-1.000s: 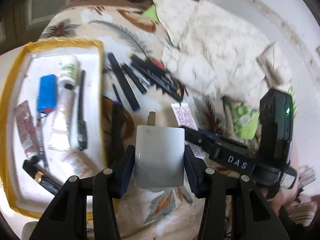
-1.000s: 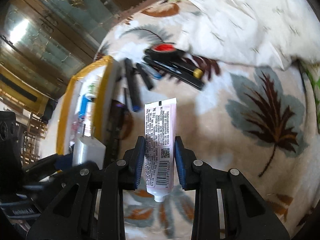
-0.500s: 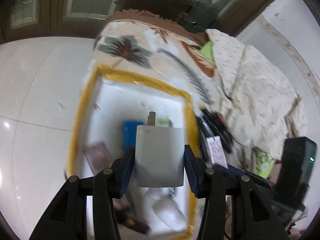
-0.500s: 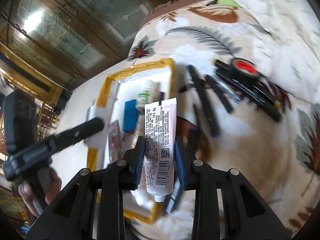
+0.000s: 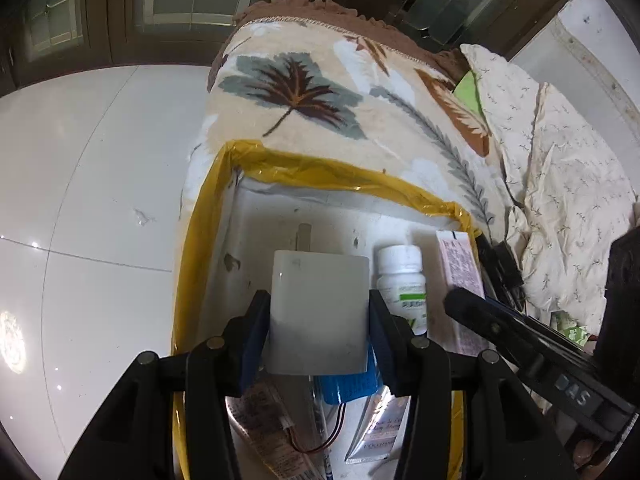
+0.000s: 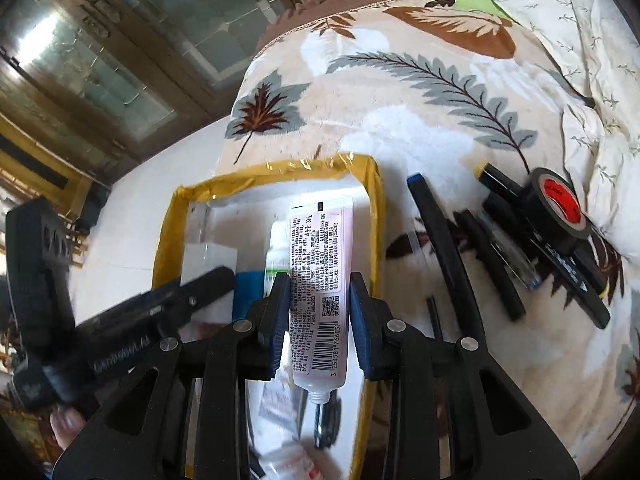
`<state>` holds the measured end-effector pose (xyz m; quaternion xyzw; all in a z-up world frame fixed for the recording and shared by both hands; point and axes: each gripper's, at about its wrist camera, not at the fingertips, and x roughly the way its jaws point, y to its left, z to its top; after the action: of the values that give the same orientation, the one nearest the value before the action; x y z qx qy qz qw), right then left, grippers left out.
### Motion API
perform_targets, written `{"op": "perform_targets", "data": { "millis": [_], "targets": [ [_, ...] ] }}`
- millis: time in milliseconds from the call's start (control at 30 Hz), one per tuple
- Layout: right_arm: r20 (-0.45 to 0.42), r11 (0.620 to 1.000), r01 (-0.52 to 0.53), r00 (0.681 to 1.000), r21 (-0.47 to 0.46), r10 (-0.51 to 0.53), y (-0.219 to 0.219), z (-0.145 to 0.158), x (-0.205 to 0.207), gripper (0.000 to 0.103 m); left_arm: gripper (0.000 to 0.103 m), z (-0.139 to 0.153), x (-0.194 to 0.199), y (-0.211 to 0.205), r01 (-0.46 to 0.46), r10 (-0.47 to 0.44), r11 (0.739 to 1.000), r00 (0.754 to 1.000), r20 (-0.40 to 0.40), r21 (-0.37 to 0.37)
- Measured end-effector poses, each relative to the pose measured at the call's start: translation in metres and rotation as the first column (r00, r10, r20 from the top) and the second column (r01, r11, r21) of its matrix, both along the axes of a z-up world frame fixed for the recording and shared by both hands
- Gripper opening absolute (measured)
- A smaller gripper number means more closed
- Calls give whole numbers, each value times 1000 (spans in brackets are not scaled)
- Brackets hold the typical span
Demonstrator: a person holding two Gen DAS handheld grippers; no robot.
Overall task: Organize objects
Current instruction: 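Lower the tube and charger into the tray and open both tools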
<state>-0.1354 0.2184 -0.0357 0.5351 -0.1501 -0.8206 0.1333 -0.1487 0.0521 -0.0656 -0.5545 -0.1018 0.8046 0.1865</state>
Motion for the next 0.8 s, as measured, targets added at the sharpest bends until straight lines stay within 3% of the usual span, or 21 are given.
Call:
{"op": "perform_targets", "data": {
  "millis": [167, 300, 600, 800],
  "targets": [
    [6, 999, 32, 999, 33, -32, -8, -2, -14, 29, 48, 8, -3, -9, -32, 32, 999, 999, -8, 31],
    [33, 997, 42, 998, 66, -44, -13, -9, -17, 29, 48, 1, -5, -7, -16, 16, 999, 1000, -1, -38],
    [43, 998, 26, 999, 54, -29, -16, -12, -16, 29, 49, 0, -4, 4, 6, -9, 993, 1000, -26, -116],
    [9, 996, -5, 1000, 92, 5, -23, -8, -12, 30, 49, -2, -5, -9, -11, 10, 999, 1000, -3, -52]
  ]
}}
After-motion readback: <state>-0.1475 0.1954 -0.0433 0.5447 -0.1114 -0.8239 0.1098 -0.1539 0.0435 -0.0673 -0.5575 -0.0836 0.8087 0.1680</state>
